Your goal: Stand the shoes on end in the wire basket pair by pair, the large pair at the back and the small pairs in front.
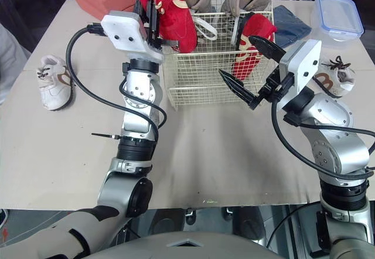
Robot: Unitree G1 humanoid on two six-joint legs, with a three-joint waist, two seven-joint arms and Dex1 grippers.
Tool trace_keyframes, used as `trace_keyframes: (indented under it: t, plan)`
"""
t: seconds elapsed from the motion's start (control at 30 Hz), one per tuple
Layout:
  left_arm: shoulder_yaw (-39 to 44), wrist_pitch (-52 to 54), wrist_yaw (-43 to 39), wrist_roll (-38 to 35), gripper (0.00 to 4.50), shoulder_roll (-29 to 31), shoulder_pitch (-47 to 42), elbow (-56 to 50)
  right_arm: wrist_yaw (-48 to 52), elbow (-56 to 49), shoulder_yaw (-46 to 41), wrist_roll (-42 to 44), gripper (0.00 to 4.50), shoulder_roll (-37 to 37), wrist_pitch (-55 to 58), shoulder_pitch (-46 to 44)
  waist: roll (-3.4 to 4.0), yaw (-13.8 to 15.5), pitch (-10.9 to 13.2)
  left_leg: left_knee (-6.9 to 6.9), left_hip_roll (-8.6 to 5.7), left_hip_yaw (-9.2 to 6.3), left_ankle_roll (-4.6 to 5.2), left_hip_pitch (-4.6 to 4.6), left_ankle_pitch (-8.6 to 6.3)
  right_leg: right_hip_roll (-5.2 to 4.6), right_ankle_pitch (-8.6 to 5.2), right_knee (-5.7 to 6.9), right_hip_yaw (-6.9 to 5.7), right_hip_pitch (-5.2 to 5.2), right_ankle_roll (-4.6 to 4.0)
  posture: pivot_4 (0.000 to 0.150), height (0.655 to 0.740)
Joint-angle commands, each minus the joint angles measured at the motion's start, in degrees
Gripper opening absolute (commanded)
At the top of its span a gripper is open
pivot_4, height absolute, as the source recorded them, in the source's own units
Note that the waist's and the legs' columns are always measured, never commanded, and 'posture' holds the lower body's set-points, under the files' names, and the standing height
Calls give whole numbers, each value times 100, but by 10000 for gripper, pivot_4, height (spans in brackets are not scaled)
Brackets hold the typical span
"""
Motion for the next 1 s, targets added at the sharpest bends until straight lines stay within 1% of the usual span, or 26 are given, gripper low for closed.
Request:
trace_keyframes:
  t: [0.03,0.17,0.37,0.43,0.47,0.53,0.57,0.67,0.7,1.0]
  plan:
    - [-174,145,-322,-147,1080,-1,176,-176,-87,-254,-207,111,45000,-8,-11,36,0,0,0,0,0,0,0,0,0,0,0,0,-1,0,0,1500,6860]
    - [-235,491,-707,-434,1080,38,541,-545,-137,-257,-249,147,45000,13,-24,103,1,-8,-1,0,2,0,-1,1,0,1,0,0,3,0,0,1500,6860]
    - [-283,1625,-1222,-1046,1080,71,1016,-1170,-170,-239,-229,131,45000,25,-68,148,3,-9,-3,0,3,-1,-1,3,0,1,0,0,7,2,0,1500,6860]
    - [-279,1904,-1332,-1223,11578,73,1108,-1284,-175,-216,-217,116,45000,32,-85,138,7,-8,-7,0,2,-2,-1,3,0,1,0,0,8,3,0,1500,6860]
    - [-271,2004,-1378,-1289,13985,76,1133,-1335,-177,-206,-216,113,45000,34,-92,135,7,-4,-7,0,2,-2,-1,5,0,1,-1,0,8,5,0,1500,6860]
    - [-257,2150,-1446,-1356,25063,102,1159,-1435,-181,-197,-213,108,45000,34,-104,136,9,13,-11,1,1,-9,-1,6,1,1,-1,0,2,10,1,1500,6860]
    - [-244,2209,-1476,-1396,27842,110,1172,-1482,-182,-193,-210,104,45000,35,-109,136,10,18,-12,2,0,-11,-1,8,1,1,-1,0,1,13,1,1500,6860]
    - [-210,2397,-1554,-1481,43428,159,1211,-1635,-184,-180,-199,84,45000,39,-124,135,13,26,-16,2,-1,-16,1,11,0,1,-2,1,-1,16,2,1500,6860]
    - [-194,2504,-1566,-1497,44344,202,1235,-1744,-187,-181,-200,80,45000,37,-124,136,14,27,-16,2,-1,-16,1,11,1,1,-2,1,-2,16,2,1500,6860]
    - [29,3533,-1585,-1761,44344,619,1868,-2887,-179,-125,-215,48,45000,26,-146,119,17,-18,-18,2,2,-17,0,11,1,2,-1,0,3,15,1,1500,6860]
